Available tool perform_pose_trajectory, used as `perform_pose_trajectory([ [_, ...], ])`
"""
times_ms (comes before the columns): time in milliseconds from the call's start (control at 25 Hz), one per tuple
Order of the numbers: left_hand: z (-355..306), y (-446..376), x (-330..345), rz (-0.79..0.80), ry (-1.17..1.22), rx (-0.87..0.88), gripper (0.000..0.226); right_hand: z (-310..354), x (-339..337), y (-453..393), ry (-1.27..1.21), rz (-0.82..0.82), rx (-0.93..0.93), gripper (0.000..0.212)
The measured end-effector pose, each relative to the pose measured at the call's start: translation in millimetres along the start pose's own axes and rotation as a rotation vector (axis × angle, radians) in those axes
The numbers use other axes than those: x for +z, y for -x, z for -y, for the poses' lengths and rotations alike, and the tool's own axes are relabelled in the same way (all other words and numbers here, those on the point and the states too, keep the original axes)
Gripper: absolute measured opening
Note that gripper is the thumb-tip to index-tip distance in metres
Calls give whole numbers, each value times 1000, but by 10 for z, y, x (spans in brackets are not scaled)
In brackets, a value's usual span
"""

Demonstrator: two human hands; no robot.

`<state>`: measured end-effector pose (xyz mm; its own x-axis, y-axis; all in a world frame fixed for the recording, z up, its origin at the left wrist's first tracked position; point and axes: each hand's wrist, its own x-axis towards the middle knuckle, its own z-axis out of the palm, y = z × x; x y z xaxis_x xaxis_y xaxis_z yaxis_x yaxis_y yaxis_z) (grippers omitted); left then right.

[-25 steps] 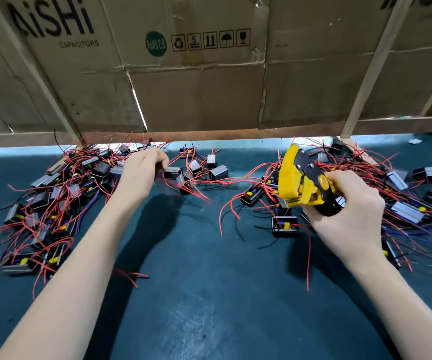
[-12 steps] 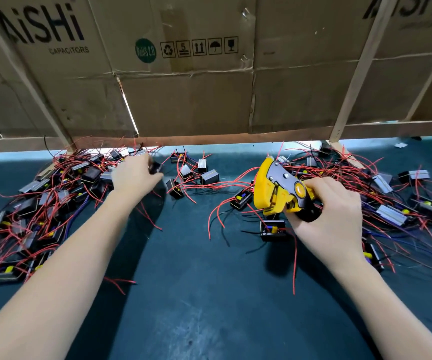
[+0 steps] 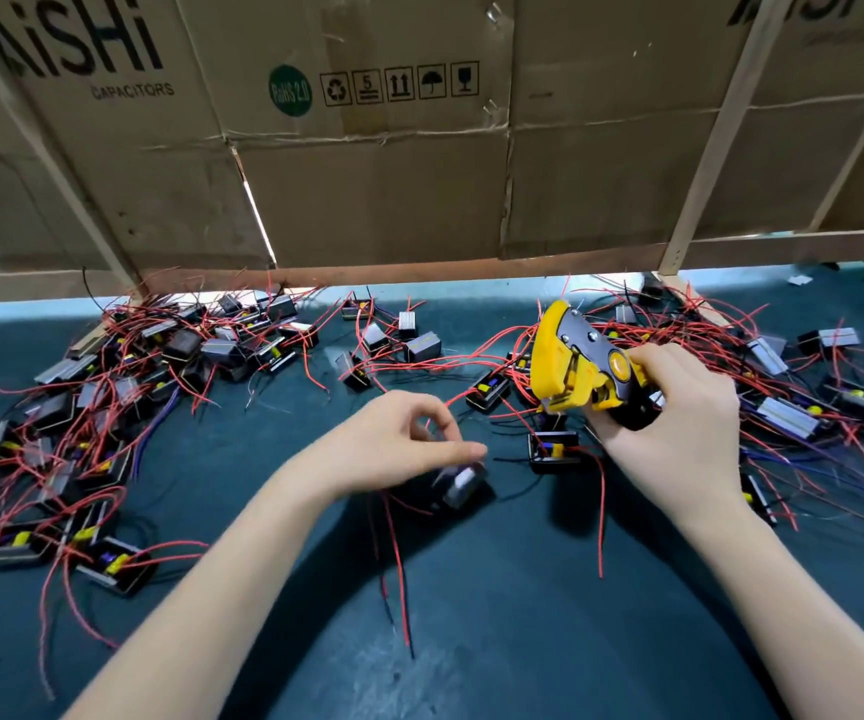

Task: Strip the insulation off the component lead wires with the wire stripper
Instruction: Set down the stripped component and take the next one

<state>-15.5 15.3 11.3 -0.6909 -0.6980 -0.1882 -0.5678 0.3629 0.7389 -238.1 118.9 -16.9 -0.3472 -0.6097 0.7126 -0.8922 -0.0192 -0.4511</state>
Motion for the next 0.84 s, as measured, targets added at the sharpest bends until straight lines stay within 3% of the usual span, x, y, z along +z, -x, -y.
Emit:
perform_pose_trajectory([
  [80, 95, 4, -68, -97, 104, -53, 46, -7, 2, 4, 12, -1, 2, 23],
  [240, 252, 27, -294, -271, 577, -159, 59, -32, 25, -6, 44, 15, -9, 27],
  [360, 366, -40, -338, -694, 941, -134, 52, -16, 40, -12, 47, 19, -28, 32],
  [440, 422, -32, -357, -982, 871, -12, 43, -11, 38, -9, 53, 4, -52, 35],
  [520, 498, 6, -349, -1060, 443, 102, 40, -9, 34, 5, 55, -12, -55, 33],
  [560, 532, 21, -338, -968, 193, 128, 43, -8, 30, 7, 51, -15, -51, 33],
  [680, 576, 81, -345, -411, -299, -14, 58, -13, 16, 3, 42, -4, -35, 35],
  [760, 570, 157, -380, -119, -358, -94, 53, -22, 12, -3, 44, -1, -24, 29],
  [840, 591, 257, -449, 37, -323, -95, 45, -24, 7, -4, 40, -5, -23, 27],
])
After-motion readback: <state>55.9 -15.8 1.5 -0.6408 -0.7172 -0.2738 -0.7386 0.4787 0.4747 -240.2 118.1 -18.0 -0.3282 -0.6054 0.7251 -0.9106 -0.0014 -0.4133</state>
